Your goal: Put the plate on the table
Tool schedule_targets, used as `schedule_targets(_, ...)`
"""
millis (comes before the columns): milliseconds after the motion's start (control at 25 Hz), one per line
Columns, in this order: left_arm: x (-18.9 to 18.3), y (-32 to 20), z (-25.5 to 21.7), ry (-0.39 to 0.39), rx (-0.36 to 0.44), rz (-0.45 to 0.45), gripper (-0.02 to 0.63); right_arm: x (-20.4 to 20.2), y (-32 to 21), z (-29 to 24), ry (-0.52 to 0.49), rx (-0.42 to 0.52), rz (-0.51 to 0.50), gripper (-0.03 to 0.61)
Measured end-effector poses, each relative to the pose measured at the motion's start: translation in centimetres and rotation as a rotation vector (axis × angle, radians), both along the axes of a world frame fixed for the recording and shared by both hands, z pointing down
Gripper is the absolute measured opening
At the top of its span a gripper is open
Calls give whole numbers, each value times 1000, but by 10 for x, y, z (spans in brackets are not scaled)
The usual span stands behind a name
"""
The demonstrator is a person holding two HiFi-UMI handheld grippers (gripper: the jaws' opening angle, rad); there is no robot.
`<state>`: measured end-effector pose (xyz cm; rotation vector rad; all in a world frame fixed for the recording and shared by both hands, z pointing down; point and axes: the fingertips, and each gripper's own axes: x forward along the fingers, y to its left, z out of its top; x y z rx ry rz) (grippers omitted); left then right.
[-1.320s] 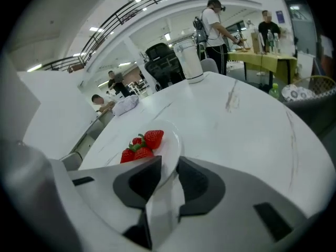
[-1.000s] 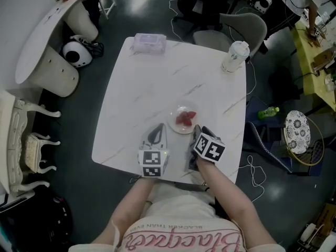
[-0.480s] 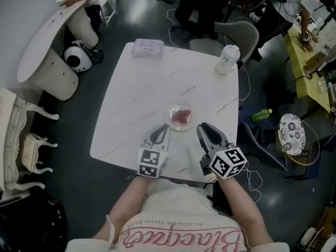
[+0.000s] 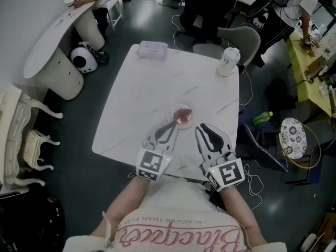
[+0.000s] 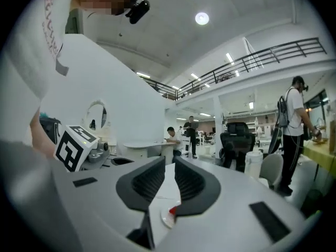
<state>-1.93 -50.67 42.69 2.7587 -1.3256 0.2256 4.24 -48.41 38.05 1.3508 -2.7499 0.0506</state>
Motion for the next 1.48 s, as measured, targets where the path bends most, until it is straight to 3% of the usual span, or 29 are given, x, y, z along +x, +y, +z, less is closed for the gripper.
schedule_targets(200, 5, 4, -16, 21, 72, 5, 5, -11, 1, 4, -13, -15, 7, 47)
schedule_targets(1000, 15, 10, -23, -13, 118, 36, 5, -8, 2, 2, 35, 33, 7, 3)
schedule_targets(1480, 5, 13, -34, 38, 146, 9, 5, -11, 6, -4, 29, 37, 10, 4)
